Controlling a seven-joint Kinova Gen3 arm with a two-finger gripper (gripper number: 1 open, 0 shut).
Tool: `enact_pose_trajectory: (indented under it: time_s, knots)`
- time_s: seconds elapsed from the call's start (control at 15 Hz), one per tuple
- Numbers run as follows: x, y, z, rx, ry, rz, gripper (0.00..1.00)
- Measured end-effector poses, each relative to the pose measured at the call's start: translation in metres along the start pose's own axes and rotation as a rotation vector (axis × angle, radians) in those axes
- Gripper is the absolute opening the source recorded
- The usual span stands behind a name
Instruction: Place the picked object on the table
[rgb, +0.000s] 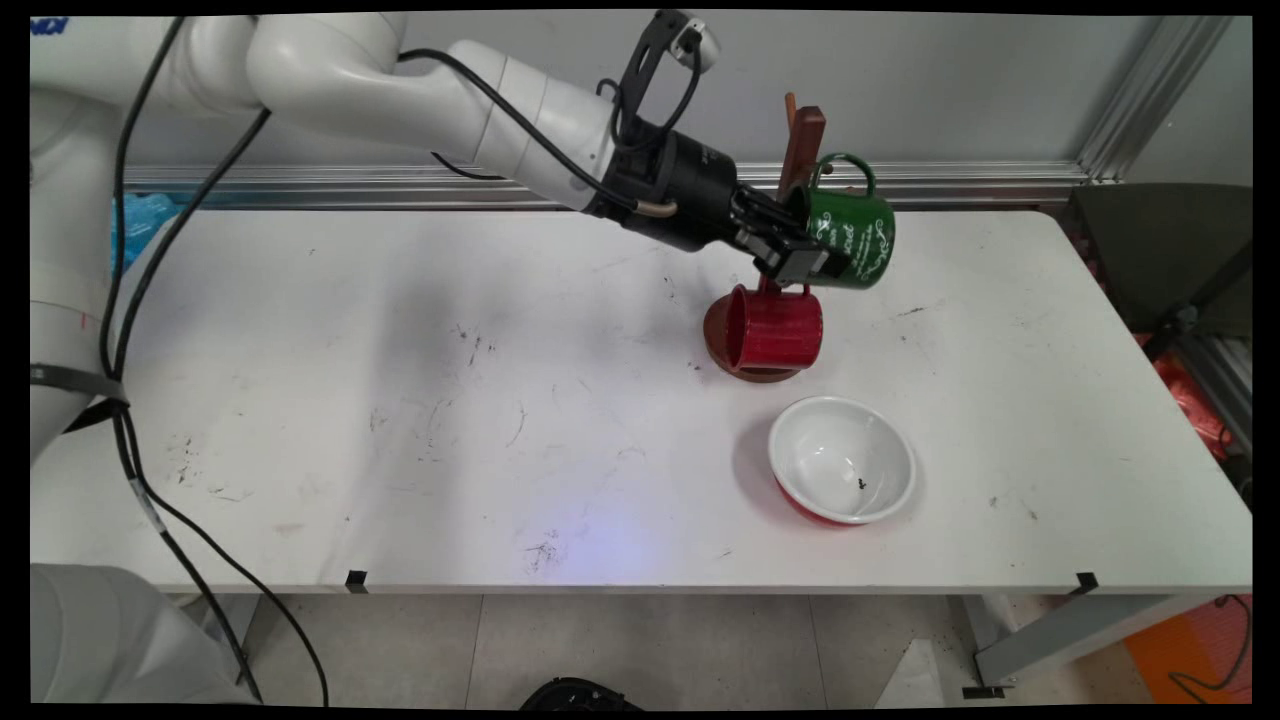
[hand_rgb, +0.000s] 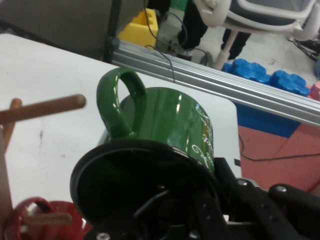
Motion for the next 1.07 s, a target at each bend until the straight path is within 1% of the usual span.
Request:
enact_pose_trajectory:
  time_s: [0.27,0.47,0.67,0.8,1.07]
  knots:
    - [-0.005,0.009,-0.018,-0.019,-0.056,-0.008,0.0]
    - [-0.011,0.009,-0.037,-0.036,-0.126,0.017,0.0]
    - [-0.016,0.001,-0.059,-0.043,-0.2,0.062,0.0]
    - [-0.018,-0.006,-0.069,-0.043,-0.238,0.092,0.0]
    - [-0.021,-0.028,-0.089,-0.03,-0.335,0.175,0.0]
